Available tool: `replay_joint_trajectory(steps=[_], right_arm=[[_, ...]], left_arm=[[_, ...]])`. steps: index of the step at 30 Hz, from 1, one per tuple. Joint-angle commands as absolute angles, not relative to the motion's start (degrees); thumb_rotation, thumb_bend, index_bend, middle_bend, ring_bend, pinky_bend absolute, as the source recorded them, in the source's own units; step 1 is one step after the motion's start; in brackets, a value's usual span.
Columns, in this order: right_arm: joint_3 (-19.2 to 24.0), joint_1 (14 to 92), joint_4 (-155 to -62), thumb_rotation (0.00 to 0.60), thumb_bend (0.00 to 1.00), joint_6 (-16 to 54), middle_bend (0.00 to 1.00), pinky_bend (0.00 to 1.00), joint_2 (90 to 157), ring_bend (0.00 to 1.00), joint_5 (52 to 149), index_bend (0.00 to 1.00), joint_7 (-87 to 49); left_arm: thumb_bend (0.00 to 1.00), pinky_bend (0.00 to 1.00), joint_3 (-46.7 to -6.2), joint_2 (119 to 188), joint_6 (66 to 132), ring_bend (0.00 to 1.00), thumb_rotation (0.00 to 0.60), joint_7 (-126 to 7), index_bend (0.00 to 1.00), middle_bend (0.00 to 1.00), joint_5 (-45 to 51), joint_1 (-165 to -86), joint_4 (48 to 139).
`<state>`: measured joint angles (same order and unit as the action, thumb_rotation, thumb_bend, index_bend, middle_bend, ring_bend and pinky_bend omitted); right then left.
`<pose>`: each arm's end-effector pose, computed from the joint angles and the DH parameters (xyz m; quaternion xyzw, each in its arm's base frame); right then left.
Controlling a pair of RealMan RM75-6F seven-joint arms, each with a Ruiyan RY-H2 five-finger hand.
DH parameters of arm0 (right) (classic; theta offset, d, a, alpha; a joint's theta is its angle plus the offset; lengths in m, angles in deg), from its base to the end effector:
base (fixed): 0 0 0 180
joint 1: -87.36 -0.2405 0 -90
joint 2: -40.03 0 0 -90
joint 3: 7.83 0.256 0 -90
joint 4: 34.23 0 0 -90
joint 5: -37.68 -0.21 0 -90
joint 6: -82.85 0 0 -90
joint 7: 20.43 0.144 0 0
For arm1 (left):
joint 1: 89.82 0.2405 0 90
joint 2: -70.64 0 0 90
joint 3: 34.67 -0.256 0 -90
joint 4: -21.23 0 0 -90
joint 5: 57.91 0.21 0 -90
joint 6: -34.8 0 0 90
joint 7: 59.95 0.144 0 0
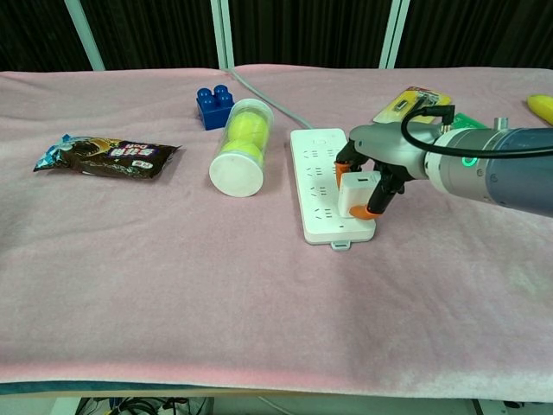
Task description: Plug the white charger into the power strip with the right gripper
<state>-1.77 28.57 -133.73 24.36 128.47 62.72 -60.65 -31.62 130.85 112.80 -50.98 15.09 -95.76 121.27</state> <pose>-0.0979 -0.3224 -0.0433 0.7695 -0.4463 0.2323 0.3933 -0.3212 0.1817 0.1623 -0.5749 -0.4441 -0.2933 0.6215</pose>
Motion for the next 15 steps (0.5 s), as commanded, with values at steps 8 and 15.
replay_joint_trajectory(steps=[8,15], right_arm=[[-2.0,28.4,-132.5,0.600,0.47,25.0,0.84,0.61,129.2,0.83,62.6,0.97,-60.8],[-2.5,28.5,-132.6,0.600,0.47,25.5,0.85,0.62,129.1,0.84,62.2,0.99,-60.9]], left_arm=[[0.24,0.04,-31.7,130.8,112.8,0.00,0.600,-51.1,0.00,0.00,15.1,-95.7,121.3],[0.24,0.04,-31.7,130.7,112.8,0.00,0.600,-51.2,0.00,0.00,15.3,-95.7,121.3]])
